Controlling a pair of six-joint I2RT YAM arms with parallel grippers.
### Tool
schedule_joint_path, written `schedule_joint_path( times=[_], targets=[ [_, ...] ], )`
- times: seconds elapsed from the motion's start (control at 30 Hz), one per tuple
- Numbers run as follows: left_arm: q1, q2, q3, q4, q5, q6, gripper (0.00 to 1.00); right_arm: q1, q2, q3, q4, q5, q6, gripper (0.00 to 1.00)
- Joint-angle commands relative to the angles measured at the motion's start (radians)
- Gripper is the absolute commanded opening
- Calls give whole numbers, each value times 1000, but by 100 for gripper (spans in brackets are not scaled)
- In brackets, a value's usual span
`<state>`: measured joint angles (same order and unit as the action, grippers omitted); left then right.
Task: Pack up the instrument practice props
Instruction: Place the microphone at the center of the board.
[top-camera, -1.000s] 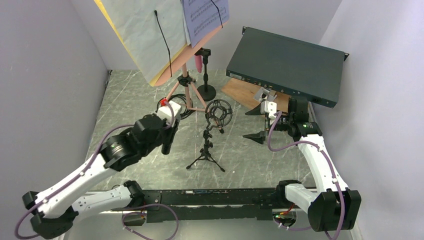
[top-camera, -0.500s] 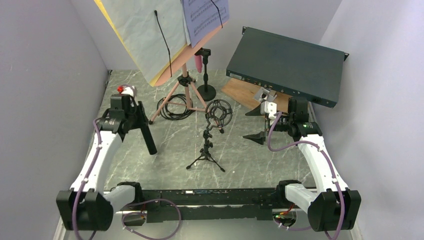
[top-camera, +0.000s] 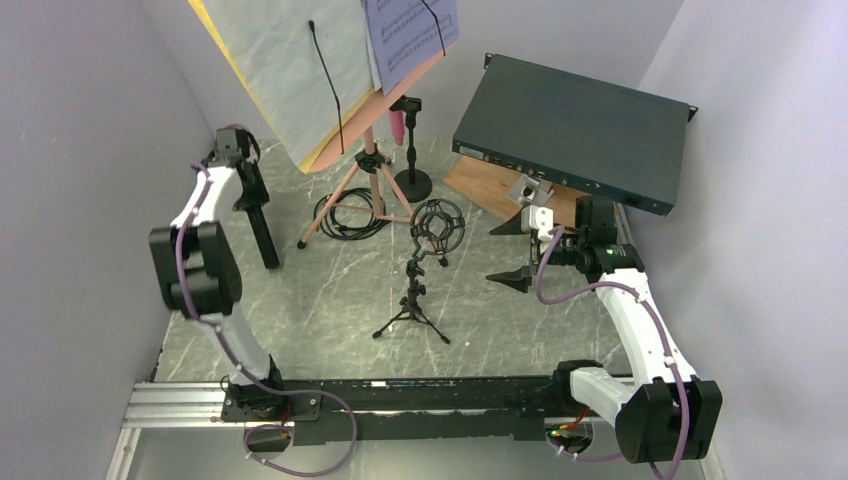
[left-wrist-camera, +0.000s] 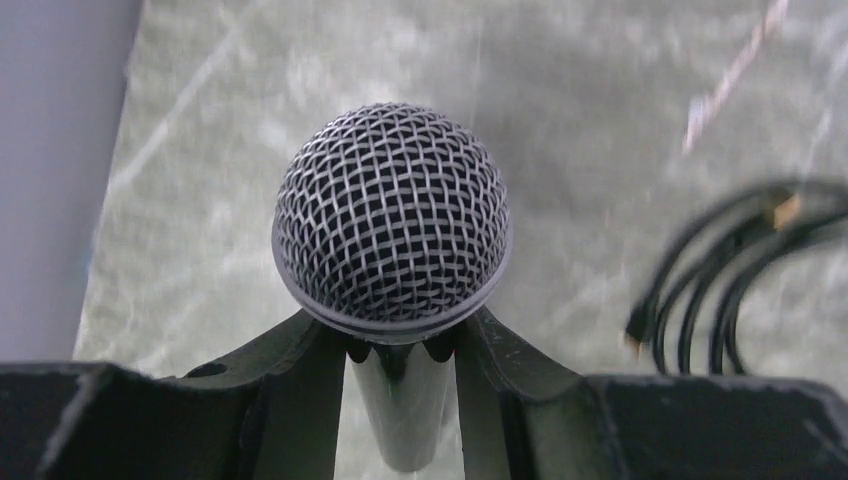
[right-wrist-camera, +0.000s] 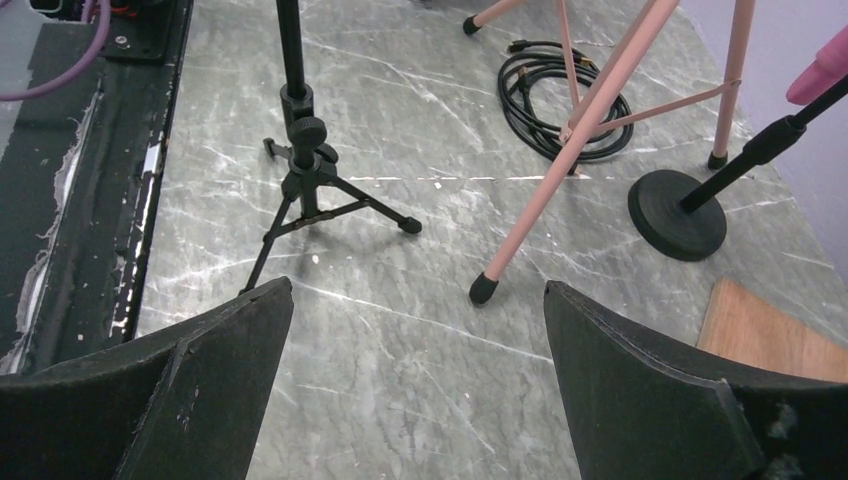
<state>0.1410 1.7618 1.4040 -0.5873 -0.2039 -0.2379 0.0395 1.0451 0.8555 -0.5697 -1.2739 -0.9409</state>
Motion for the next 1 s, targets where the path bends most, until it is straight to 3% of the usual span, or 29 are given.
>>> schedule_joint_path(
  times=[0.0, 0.2, 0.4, 0.6, 0.73, 0.97],
  targets=[
    [34, 270, 329, -97, 35, 50, 9, -4, -16, 10, -6, -64, -39, 99],
    [39, 544, 616, -151, 71, 106, 30, -3, 1, 23, -48, -57, -82, 99],
    [40, 683, 771, -172, 124, 153, 44, -3, 7, 25, -59, -49, -93, 99],
    [48, 685, 798, -154, 159, 155, 83, -2, 19, 28, -67, -46, -100, 99],
    [56, 604, 726, -119, 181, 124, 90, -3, 23, 30, -73, -44, -104, 99],
    [61, 338, 387, 47, 302, 87, 96, -3, 19, 31, -77, -45, -108, 99]
  ],
)
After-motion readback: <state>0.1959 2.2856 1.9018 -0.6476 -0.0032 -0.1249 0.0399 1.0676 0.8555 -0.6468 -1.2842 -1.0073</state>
